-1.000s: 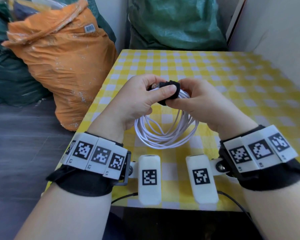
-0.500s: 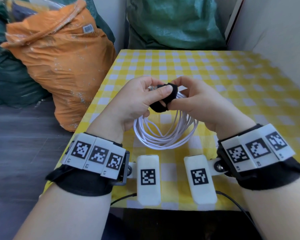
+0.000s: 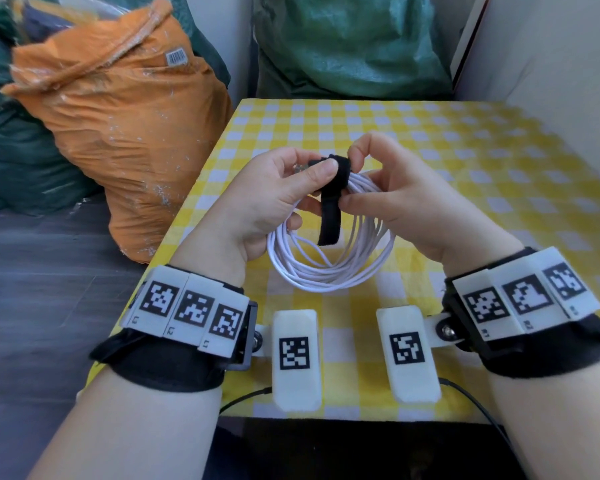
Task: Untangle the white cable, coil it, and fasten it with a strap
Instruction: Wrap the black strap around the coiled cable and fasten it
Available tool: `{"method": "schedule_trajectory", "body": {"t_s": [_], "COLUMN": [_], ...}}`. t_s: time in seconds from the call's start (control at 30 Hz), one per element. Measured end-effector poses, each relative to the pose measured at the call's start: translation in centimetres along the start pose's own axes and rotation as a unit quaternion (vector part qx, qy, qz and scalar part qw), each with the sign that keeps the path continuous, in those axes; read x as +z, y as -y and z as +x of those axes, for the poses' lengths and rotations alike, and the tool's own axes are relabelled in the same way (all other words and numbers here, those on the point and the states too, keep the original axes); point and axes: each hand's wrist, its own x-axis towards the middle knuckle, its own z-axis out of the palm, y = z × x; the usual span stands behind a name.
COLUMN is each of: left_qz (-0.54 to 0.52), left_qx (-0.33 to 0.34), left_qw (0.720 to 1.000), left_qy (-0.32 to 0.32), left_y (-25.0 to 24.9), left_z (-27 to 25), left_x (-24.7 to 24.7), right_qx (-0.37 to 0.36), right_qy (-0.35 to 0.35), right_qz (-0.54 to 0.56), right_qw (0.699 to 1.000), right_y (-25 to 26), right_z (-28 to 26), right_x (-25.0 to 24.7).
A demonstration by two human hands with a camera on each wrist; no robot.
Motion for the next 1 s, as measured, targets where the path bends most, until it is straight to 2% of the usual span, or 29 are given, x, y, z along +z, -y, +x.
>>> {"method": "schedule_trajectory", "body": {"t_s": [0.13, 0.27, 0.53, 0.73, 0.9, 1.0], "left_qz": [-0.021, -0.040, -0.053, -0.053, -0.009, 0.000], "left_qx": [0.006, -0.006, -0.027, -0.031, -0.030, -0.031], "left_qw": [1.000, 0.999, 0.998, 0.998, 0.999, 0.998], "left_qy": [-0.010, -0.016, 0.001, 0.022, -0.033, -0.048], "left_y": [0.3, 0.3, 0.5, 0.5, 1.2, 1.3], "left_z": [0.2, 0.3, 0.4, 0.4, 0.8, 0.9], "left_x": [-0.1, -0.2, -0.3, 0.0, -0.5, -0.7], "right_qx": [0.000, -0.027, -0.078, -0.099, -0.144, -0.159], "right_qy": [0.001, 0.026, 0.019, -0.018, 0.065, 0.072], "right_qz": [-0.012, -0.080, -0.118, -0.118, -0.082, -0.035], "right_qw": [1.000, 0.996, 0.990, 0.988, 0.984, 0.984], "right_y": [-0.1, -0.1, 0.2, -0.2, 0.2, 0.3], "right_z": [0.1, 0.1, 0.1, 0.3, -0.1, -0.1], "right_x": [-0.2, -0.2, -0.1, -0.2, -0.5, -0.5]}}
